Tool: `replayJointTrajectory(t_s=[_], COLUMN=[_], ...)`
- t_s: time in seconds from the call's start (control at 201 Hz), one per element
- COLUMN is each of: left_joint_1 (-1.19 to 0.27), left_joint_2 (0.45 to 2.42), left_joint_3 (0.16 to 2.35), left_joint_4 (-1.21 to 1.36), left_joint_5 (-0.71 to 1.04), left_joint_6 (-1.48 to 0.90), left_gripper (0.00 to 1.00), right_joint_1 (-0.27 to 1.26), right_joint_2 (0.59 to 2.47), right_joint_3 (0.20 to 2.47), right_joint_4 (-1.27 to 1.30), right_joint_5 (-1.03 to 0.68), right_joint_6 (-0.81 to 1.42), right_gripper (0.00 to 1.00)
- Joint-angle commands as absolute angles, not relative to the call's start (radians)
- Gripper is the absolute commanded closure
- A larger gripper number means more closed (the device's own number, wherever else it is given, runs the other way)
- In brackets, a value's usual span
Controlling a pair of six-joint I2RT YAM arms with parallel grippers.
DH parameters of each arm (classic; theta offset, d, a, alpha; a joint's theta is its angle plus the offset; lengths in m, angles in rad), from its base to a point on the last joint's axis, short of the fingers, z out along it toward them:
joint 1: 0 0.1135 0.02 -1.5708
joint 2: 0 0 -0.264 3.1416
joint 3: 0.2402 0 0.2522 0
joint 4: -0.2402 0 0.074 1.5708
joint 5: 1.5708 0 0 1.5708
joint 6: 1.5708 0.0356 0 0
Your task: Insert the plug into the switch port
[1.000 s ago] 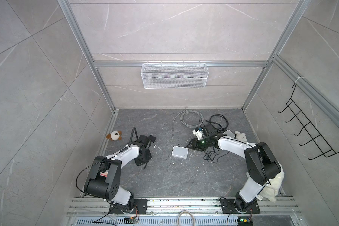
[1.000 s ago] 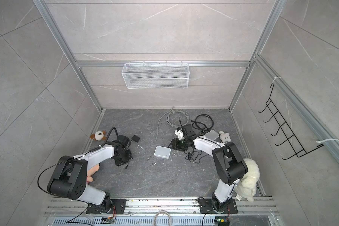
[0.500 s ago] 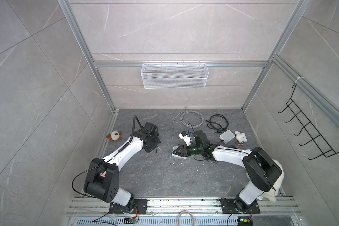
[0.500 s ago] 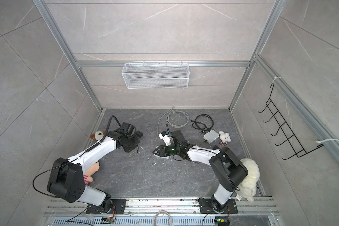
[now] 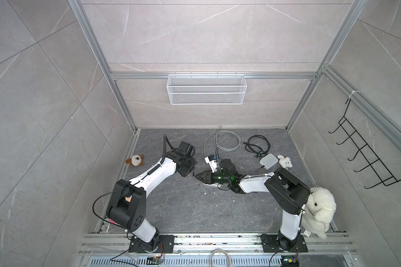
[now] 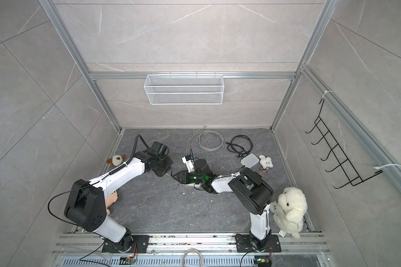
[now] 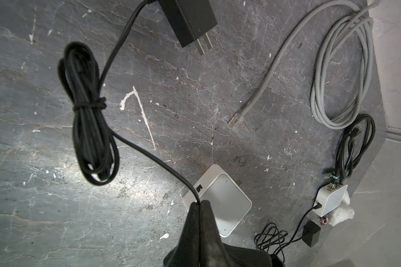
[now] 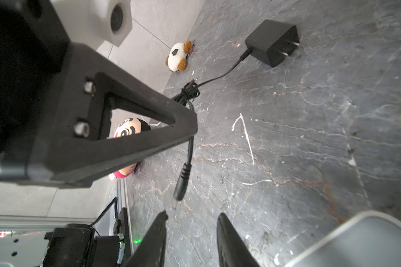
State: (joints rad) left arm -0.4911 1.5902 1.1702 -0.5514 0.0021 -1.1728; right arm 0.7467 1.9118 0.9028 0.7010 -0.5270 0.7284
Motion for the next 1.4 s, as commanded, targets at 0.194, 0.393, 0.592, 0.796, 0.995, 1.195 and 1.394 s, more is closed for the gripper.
replayJointTrajectory(t_s=[0.194,0.393,0.592,0.796,0.995,1.195,1.394], left_joint_1=[-0.496,-0.495,-0.495,-0.494,-0.477,-0.393,-0.353], left_joint_2=[1.594,1.593,1.574,1.57,1.568,1.561,1.618], left_joint_3=[1.203,1.188,1.172,1.178,1.203,1.264,1.333], left_joint_4=[-0.538,-0.528,-0.523,-0.52,-0.561,-0.634,-0.761], left_joint_5=[-0.012,-0.011,-0.025,-0.027,-0.015,0.126,0.356], left_joint_6=[-1.204,-1.202,-1.2,-1.175,-1.103,-0.741,0.07], left_gripper=[1.0,1.0,1.0,1.0,0.94,0.66,0.57], right_joint_1=[0.765,0.769,0.779,0.779,0.778,0.776,0.768], right_joint_2=[1.972,2.017,2.016,2.014,1.976,1.911,1.877], right_joint_3=[0.997,1.039,1.049,1.063,1.074,1.109,1.214], right_joint_4=[0.707,0.661,0.618,0.586,0.477,0.241,-0.071], right_joint_5=[-0.533,-0.539,-0.531,-0.525,-0.516,-0.567,-0.699], right_joint_6=[0.759,0.761,0.748,0.74,0.655,0.456,0.238], right_gripper=[0.66,0.72,0.77,0.86,0.88,0.87,0.86])
